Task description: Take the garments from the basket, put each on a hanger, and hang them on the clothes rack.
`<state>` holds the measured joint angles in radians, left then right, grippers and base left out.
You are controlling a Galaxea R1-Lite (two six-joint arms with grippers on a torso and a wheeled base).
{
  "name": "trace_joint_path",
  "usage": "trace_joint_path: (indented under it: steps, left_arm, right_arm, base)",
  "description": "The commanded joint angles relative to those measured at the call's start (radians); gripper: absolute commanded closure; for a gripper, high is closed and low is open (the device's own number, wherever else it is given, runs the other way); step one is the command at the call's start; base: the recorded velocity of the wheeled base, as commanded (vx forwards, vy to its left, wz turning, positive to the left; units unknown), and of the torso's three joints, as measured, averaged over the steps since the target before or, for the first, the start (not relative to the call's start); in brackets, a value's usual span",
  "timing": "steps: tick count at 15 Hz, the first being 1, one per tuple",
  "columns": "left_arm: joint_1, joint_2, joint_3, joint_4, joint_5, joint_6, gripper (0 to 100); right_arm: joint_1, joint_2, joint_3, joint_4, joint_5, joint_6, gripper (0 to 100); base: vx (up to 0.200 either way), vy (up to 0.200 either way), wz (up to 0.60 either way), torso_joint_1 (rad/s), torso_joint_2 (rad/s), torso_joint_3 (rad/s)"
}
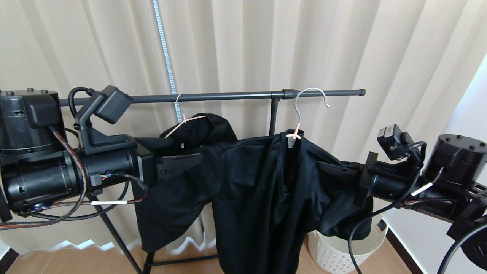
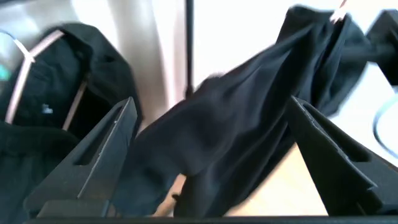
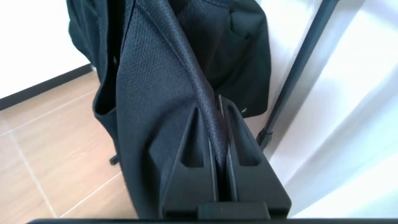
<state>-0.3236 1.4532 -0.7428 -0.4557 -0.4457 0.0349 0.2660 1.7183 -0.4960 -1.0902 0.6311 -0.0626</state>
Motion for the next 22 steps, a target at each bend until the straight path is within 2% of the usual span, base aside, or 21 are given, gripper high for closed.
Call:
trace_joint_path:
  steps: [1, 2, 3, 7, 8, 19, 20, 22]
  left_arm:
    - [0.100, 0.010, 0.057, -0.006, -0.093, 0.002, 0]
    - [0.126, 0.022, 0.097, -0.052, -0.163, 0.003, 0]
    - [0.133, 0.039, 0.134, -0.110, -0.191, 0.000, 0]
    - [0.126, 0.108, 0.287, -0.351, -0.215, -0.010, 0]
    - [0.124, 0.105, 0.310, -0.374, -0.228, -0.020, 0]
    - [0.124, 0.188, 0.312, -0.383, -0.228, -0.041, 0]
    - [0.123, 0.187, 0.312, -0.383, -0.228, -0.041, 100]
    - [0.123, 0.176, 0.319, -0.383, -0.228, -0.041, 100]
  right_arm:
    - [-0.051, -0.002, 0.000, 0.000, 0.047, 0.000, 100]
    - [-0.067, 0.000, 0.004, 0.000, 0.095, 0.000, 100]
    - [-0.068, 0.000, 0.007, 0.000, 0.099, 0.000, 100]
    - [-0.067, 0.001, 0.016, 0.000, 0.102, -0.006, 100]
    - [-0.067, 0.001, 0.017, 0.000, 0.102, -0.006, 100]
    - [-0.042, -0.031, 0.043, -0.002, 0.102, -0.026, 100]
    - [-0.042, -0.031, 0.045, 0.000, 0.102, -0.026, 100]
    - [-0.042, -0.022, 0.042, 0.000, 0.102, -0.026, 100]
  base:
    - [0.000, 0.000, 0.00, 0.000, 0.00, 0.000]
    - [0.000, 0.000, 0.00, 0.000, 0.00, 0.000]
    - [0.000, 0.000, 0.00, 0.000, 0.00, 0.000]
    - [0.000, 0.000, 0.00, 0.000, 0.00, 0.000]
    - [0.000, 0.000, 0.00, 0.000, 0.00, 0.000]
    - [0.000, 0.000, 0.00, 0.000, 0.00, 0.000]
    - [0.000, 0.000, 0.00, 0.000, 0.00, 0.000]
    - [0.000, 0.000, 0.00, 0.000, 0.00, 0.000]
